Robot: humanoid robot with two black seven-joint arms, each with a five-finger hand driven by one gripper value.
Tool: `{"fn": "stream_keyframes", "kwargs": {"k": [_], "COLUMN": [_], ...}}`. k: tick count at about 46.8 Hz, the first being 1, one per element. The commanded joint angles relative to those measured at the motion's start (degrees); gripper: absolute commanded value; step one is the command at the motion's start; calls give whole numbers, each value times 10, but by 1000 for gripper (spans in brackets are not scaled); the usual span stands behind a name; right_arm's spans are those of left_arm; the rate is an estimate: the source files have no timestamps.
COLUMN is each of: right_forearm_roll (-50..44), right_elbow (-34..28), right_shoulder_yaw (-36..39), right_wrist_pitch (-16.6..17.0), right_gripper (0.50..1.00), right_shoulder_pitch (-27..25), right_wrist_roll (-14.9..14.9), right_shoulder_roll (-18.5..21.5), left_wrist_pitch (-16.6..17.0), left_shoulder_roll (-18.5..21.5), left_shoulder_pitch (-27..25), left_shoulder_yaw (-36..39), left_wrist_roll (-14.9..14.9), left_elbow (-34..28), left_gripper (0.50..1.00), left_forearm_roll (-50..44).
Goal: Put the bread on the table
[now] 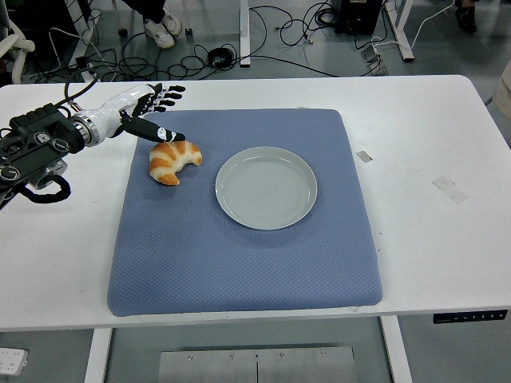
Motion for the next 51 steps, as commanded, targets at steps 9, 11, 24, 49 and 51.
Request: {"fn": "stream_keyframes", "kwargs": {"k": [9, 11, 24, 49, 51], "right_forearm_roll": [0, 0, 0, 0, 0], "right_elbow": [0, 0, -1, -1, -1], "right_shoulder_yaw": [0, 0, 0, 0, 0], "right_wrist_pitch": [0, 0, 0, 0, 0], "right_gripper": [1000, 1000, 1000, 1000, 1000], "right_shoulder_pitch": [-2, -3, -4, -4, -5], "right_wrist_roll": [-1, -1, 0, 0, -1], "right_shoulder_roll": [0, 0, 0, 0, 0], "left_wrist_pitch": [0, 0, -6, -6, -6], "left_shoulder_roll": [7, 9, 33, 49, 49], "left_shoulder_pitch": [9, 9, 7, 26, 26], "left_shoulder_yaw": [-78, -89, -127, -162, -161], "left_wrist_roll": [0, 0, 2, 1, 1], "left_elbow": [1, 1, 1, 0, 0], "left_gripper": [965, 966, 966, 968, 968], "left_forearm_roll": [-57, -65, -109, -156, -156]}}
